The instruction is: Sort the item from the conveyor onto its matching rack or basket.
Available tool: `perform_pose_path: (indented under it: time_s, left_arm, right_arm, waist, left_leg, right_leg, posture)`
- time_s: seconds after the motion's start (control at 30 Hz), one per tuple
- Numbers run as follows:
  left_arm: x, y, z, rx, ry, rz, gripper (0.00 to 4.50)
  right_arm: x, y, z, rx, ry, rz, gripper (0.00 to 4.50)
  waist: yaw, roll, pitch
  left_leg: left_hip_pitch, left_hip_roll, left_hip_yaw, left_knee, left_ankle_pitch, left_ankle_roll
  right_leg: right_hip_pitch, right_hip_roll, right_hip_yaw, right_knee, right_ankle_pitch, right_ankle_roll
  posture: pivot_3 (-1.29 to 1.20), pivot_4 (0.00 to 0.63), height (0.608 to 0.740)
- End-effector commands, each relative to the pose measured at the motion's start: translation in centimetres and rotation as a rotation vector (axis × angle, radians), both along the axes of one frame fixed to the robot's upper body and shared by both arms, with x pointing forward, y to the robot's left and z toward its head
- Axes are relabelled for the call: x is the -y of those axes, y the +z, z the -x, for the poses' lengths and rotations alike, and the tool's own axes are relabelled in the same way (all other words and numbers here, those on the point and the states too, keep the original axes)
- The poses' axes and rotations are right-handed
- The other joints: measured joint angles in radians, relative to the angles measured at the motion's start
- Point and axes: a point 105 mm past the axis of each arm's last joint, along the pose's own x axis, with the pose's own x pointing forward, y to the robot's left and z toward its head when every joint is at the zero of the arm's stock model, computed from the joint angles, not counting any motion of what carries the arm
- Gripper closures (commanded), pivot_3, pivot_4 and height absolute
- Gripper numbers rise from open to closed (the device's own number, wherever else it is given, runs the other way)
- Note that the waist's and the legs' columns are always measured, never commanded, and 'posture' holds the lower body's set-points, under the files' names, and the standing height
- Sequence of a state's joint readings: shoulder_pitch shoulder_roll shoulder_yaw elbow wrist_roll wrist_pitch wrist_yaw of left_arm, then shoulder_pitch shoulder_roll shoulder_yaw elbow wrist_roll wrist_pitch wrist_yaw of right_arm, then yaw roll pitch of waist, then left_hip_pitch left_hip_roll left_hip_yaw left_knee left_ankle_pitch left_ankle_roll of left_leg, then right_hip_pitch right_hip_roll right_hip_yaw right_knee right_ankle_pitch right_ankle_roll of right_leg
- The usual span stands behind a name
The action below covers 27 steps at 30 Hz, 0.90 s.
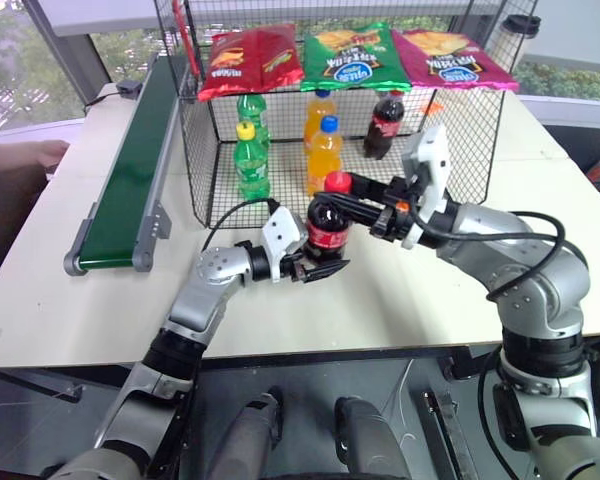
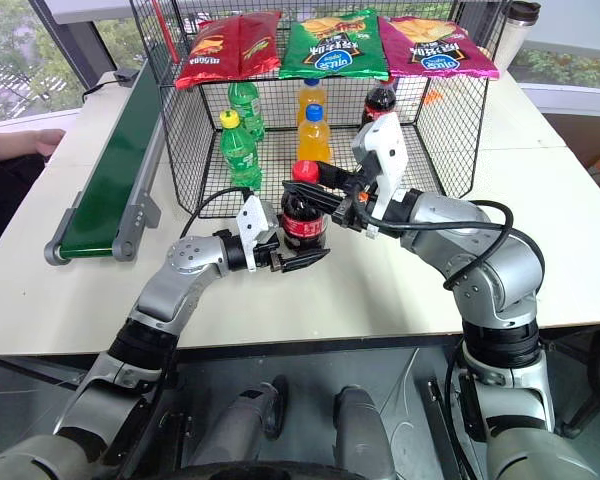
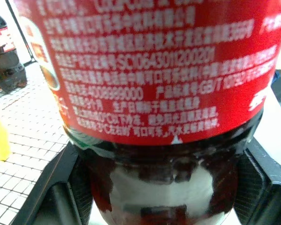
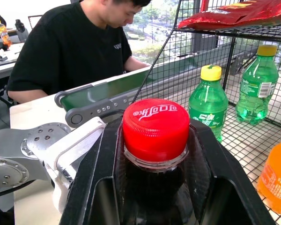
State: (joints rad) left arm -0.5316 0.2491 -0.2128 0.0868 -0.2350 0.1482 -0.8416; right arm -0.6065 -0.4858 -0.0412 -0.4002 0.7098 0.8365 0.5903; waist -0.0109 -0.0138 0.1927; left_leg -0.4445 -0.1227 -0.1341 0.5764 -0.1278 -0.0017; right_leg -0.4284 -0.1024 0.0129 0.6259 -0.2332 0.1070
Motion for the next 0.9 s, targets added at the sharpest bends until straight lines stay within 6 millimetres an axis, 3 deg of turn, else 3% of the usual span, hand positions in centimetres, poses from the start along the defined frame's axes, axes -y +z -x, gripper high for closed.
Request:
perform_pose_path:
  time_s: [0.03,0.13,0.47,0.7,0.9]
  left_arm:
    - [-0.4,2.2,0.1,0.061,-0.009,0.040,0.04]
    - [-1.2,2.3,-0.7,0.085,0.064,0.028,0.04]
    - [-5.3,2.4,-0.1,0.033,0.180,0.021,0.04]
    - [-6.2,2.9,-0.4,0.050,0.304,0.079,0.04]
    - [-6.6,3.2,-1.4,0.093,0.390,0.092,0.04]
  right_arm:
    - [0.1,1.4,0.2,0.048,0.000,-0.029,3.38]
    - [0.5,1.9,-0.3,0.054,-0.041,-0.056,3.38]
    - [5.2,4.7,-6.4,0.138,-0.449,-0.181,3.38]
    - [8.1,4.3,-10.3,0.179,-0.645,-0.175,3.38]
    - [9.3,3.3,-12.5,0.181,-0.719,-0.164,3.38]
  waist:
    - [0.000,0.000,0.000]
    - [0.000,0.000,0.000]
    - [-0.002,0.001,0.000]
    - [-0.001,0.001,0.000]
    - [-0.004,0.001,0.000]
  left_leg:
    - [0.000,0.000,0.000,0.000,0.000,0.000]
    - [0.000,0.000,0.000,0.000,0.000,0.000]
    - [0.001,0.000,0.000,0.000,0.000,0.000]
    - [0.001,0.000,0.001,0.000,0.000,0.000]
    - [0.002,0.000,0.001,0.000,0.001,0.000]
  right_leg:
    - [0.000,0.000,0.000,0.000,0.000,0.000]
    - [0.000,0.000,0.000,0.000,0.001,0.001]
    - [-0.001,0.002,0.001,0.002,0.001,0.001]
    - [-0.001,0.002,0.001,0.003,0.001,0.002]
    - [-0.001,0.003,0.001,0.003,0.002,0.003]
  posture:
    - [0.00,0.150,0.738]
    - [0.00,0.150,0.738]
    - [0.00,0.150,0.738]
    - [0.00,0.150,0.738]
    - [0.00,0.150,0.738]
